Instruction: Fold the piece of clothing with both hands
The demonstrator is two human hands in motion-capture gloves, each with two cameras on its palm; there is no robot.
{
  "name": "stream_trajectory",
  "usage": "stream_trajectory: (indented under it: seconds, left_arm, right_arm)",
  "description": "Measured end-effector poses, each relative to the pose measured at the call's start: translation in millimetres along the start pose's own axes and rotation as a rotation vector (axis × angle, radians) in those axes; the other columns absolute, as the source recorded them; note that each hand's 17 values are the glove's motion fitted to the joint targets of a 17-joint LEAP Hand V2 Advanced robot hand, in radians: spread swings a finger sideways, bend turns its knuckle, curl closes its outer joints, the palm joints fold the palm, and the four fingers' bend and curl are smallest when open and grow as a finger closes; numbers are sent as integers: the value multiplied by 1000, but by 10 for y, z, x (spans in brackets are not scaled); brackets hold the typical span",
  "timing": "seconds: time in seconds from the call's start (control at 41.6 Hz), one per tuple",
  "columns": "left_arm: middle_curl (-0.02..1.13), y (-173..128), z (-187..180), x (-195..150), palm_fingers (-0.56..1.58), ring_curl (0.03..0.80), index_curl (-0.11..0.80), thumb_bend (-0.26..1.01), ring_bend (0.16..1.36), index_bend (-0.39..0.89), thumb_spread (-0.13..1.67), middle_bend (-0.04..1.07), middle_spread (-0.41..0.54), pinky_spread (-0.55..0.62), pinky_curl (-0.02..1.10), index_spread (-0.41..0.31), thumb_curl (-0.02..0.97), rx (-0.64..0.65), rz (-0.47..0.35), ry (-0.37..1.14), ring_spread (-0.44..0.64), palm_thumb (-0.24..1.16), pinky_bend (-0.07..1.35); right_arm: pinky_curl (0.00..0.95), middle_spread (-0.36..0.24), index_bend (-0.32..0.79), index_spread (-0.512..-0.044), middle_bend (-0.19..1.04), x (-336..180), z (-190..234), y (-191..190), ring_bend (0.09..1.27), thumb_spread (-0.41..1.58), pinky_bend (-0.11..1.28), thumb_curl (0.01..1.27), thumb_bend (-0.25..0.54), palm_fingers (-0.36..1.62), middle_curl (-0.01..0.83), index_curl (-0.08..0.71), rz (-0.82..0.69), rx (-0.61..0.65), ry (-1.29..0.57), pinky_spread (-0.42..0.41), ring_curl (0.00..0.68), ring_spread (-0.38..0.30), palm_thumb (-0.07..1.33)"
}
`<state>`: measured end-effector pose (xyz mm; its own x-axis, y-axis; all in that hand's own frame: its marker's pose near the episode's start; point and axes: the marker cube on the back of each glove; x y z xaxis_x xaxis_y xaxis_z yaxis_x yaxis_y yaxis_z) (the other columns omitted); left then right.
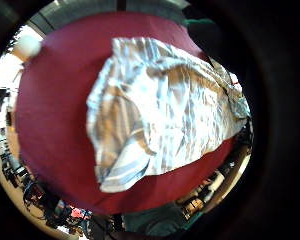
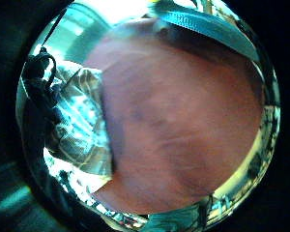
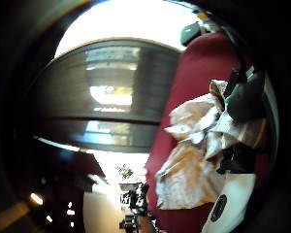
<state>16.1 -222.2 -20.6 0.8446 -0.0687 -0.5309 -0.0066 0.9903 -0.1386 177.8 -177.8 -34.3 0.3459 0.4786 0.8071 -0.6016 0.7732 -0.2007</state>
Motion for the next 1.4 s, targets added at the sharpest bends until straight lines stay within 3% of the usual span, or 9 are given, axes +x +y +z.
stream_trajectory:
  seconds: [0.241, 0.361, 0.505, 0.65, 0.842, 0.963, 1.083, 1.155, 1.396]
  left_arm:
    - [426, 191, -733, -18, 523, 355, 393, 6, 488, 142, 1378, 263, -25, 365, 338, -111, 253, 199, -9, -217, 144, 327, 187]
    - [429, 345, -872, -66, 533, 352, 387, 4, 482, 143, 1397, 259, -33, 366, 339, -111, 253, 170, -37, -245, 142, 340, 190]
    - [431, 456, -991, -269, 543, 349, 382, 4, 478, 144, 1410, 253, -44, 354, 338, -114, 256, 213, -107, -288, 136, 359, 187]
    - [434, 402, -980, -381, 552, 348, 378, 8, 473, 149, 1427, 250, -48, 347, 338, -119, 260, 240, -32, -269, 126, 385, 186]
    - [438, 462, -1023, -566, 558, 348, 374, 15, 469, 146, 1448, 242, -57, 341, 335, -122, 261, 295, -161, -401, 119, 417, 186]
    - [438, 449, -988, -584, 562, 347, 371, 23, 464, 144, 1460, 239, -59, 341, 335, -123, 265, 316, -140, -404, 117, 442, 189]
    - [441, 473, -883, -624, 571, 347, 366, 23, 466, 139, 1466, 238, -63, 340, 335, -123, 265, 247, -167, -397, 109, 453, 191]
    - [442, 481, -843, -609, 572, 347, 364, 25, 466, 138, 1469, 238, -68, 334, 336, -123, 267, 240, -169, -400, 107, 463, 190]
    - [446, 629, -686, -368, 577, 348, 357, 19, 466, 137, 1472, 239, -73, 329, 336, -124, 269, 172, -129, -404, 98, 475, 187]
  right_arm:
    - [355, -177, 183, -275, 127, -775, 1226, 45, 588, 739, 664, 575, 24, 1120, 301, 379, -533, 67, 113, -311, 411, -247, 1126]
    - [356, -196, 177, -273, 126, -1092, 1499, 722, 574, 711, 653, 593, 0, 1126, 299, 395, -629, -28, 156, -318, 414, -249, 1139]
    - [359, -201, 171, -279, 131, -1014, 2602, 810, 557, 677, 643, 612, -18, 1133, 305, 406, -828, -50, 263, -325, 416, -256, 1144]
    - [361, -203, 169, -283, 128, -1079, 2790, 1603, 546, 633, 637, 631, -22, 1129, 306, 415, -968, -80, 336, -327, 420, -258, 1138]
    - [364, -206, 148, -286, 138, -761, 3206, 1937, 544, 596, 637, 651, -23, 1125, 311, 413, -1012, -179, 452, -325, 426, -260, 1133]
    - [372, -201, 56, -294, 148, -648, 3278, 1971, 576, 589, 666, 663, -20, 1073, 318, 370, -1034, -326, 490, -324, 436, -261, 1140]
    - [404, -211, -114, -311, 120, -541, 3131, 2027, 661, 618, 777, 673, -21, 815, 308, 259, -1044, -702, 511, -313, 464, -265, 1136]
    - [411, -198, -49, -312, 156, -575, 2960, 2033, 665, 720, 781, 667, -1, 671, 315, 228, -1110, -868, 468, -239, 467, -228, 1144]
    - [341, -170, 190, -312, 231, -727, 1969, 1609, 505, 1029, 574, 604, -34, 666, 352, 268, -966, -717, 1040, -33, 401, -131, 1004]
